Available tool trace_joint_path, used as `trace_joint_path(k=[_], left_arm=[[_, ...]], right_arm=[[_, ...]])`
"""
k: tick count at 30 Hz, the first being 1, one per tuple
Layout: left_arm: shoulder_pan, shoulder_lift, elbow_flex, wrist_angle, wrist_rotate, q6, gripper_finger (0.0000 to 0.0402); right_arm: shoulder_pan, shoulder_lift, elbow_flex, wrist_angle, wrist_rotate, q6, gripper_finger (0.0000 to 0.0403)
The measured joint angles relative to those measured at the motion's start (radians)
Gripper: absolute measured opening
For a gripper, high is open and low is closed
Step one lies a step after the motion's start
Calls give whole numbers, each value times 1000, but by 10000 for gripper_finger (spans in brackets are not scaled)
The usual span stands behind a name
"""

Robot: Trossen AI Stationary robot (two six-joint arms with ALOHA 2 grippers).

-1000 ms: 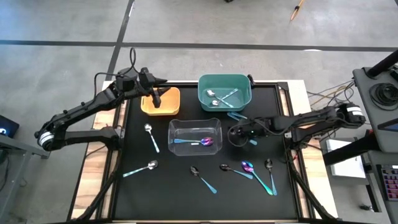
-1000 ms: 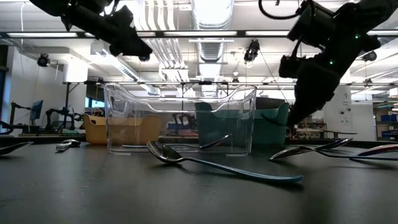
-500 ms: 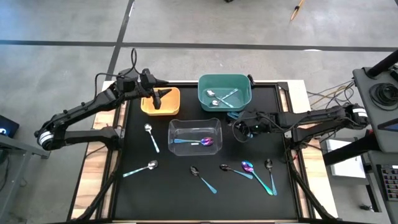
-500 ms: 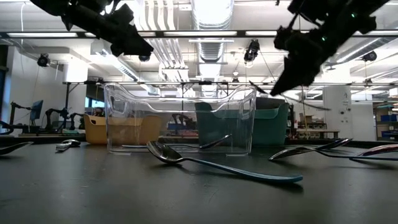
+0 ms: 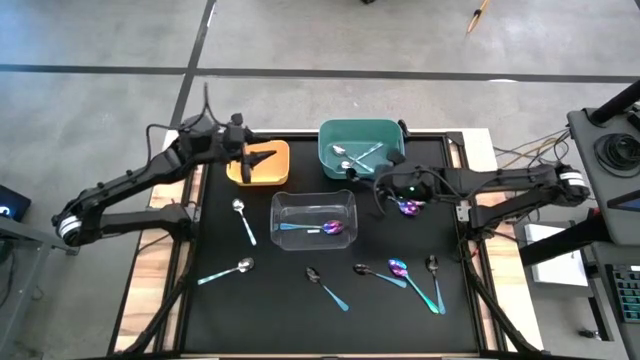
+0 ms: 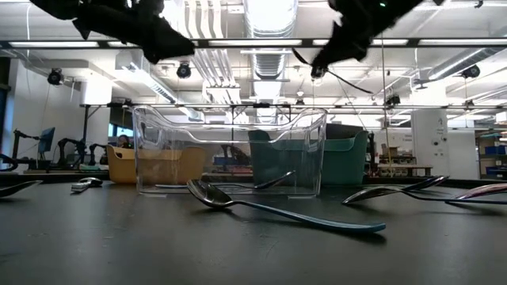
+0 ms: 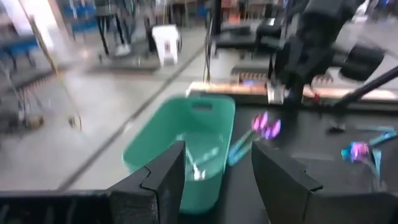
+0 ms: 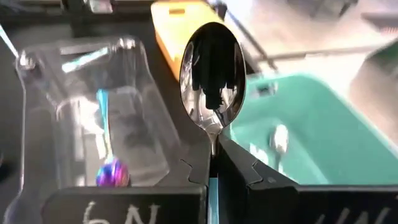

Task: Sort silverware by color (type)
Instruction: Put the blue spoon into the yellow bin

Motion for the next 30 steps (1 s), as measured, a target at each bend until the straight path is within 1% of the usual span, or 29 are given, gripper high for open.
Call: trace_joint_path(k=[2, 5, 11, 16, 19, 24, 30], left_arm=[[0, -30, -25, 60, 8, 0, 166], [1, -75, -38, 104, 8, 8, 166], [1, -145, -46, 102, 8, 35, 166], [1, -214, -101, 120, 8, 41, 166], [1, -255, -114, 129, 7, 41, 166], [2, -308, -121, 130, 7, 34, 166], [2, -351, -138, 127, 6, 39, 166]], right_arm=[[-3, 45, 40, 26, 0, -46, 9], [-13, 120, 120, 37, -2, -93, 9], [-23, 287, 298, 36, -2, -184, 9], [-29, 421, 446, 30, -10, -253, 9], [-38, 494, 527, 29, -14, -295, 9], [-76, 594, 646, 29, -120, -326, 9], [-129, 683, 745, 29, -229, -328, 9]])
